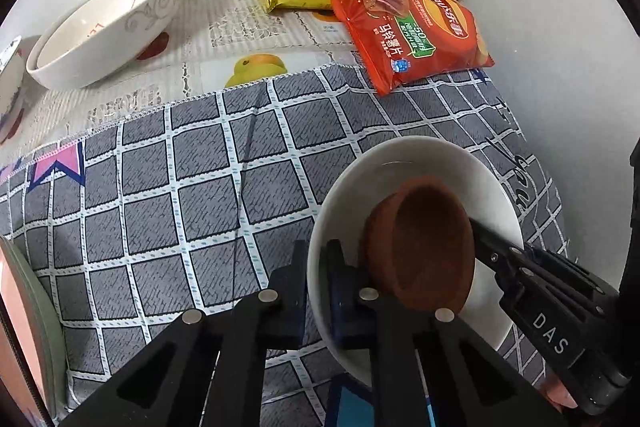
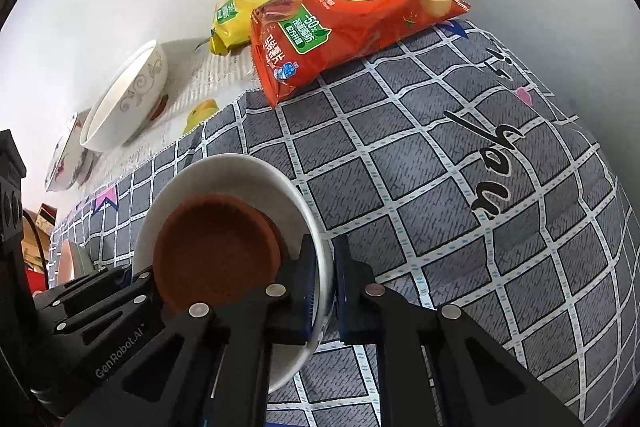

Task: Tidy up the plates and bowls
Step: 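Lift the white bowl with both tools and carry it toward the pink plate stack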

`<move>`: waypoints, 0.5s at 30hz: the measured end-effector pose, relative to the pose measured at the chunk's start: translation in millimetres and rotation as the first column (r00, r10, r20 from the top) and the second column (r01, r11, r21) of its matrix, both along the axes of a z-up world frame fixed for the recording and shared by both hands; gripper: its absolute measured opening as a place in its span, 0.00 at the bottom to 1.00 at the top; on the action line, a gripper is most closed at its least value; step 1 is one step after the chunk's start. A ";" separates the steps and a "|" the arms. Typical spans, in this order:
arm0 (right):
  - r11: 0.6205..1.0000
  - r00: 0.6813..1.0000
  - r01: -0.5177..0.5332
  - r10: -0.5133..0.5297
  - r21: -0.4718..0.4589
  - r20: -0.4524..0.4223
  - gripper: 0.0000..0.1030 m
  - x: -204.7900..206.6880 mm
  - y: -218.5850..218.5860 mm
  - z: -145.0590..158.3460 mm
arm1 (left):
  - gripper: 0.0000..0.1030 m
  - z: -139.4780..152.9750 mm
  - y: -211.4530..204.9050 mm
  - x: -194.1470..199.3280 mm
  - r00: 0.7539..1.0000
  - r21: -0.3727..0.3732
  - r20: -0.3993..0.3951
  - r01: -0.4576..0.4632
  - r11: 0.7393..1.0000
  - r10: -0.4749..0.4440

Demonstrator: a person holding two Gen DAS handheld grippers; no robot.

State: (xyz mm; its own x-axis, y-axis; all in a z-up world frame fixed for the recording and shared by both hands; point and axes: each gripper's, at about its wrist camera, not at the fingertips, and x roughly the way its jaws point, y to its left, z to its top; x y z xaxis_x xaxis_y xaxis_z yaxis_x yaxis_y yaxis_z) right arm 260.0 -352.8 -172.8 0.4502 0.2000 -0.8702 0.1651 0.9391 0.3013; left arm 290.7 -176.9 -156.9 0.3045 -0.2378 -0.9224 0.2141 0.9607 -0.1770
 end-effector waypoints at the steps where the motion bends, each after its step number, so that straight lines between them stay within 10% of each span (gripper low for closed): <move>1: 1.000 1.000 0.007 -0.007 -0.002 0.002 0.09 -2.1 0.8 0.8 | 0.09 0.5 1.2 -1.4 1.000 -0.007 -0.003 -0.002 1.000 0.002; 15: 1.000 0.999 0.023 -0.024 0.005 0.035 0.09 -30.9 19.4 29.9 | 0.09 29.7 28.3 -30.3 1.000 -0.032 0.020 -0.021 0.999 0.022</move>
State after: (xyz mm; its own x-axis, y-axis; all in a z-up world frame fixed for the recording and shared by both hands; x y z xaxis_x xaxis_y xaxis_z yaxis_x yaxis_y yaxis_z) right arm 229.1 -333.4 -142.9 0.4851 0.1932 -0.8528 0.1763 0.9337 0.3118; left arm 260.4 -148.6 -127.2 0.3280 -0.2603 -0.9081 0.1971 0.9590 -0.2037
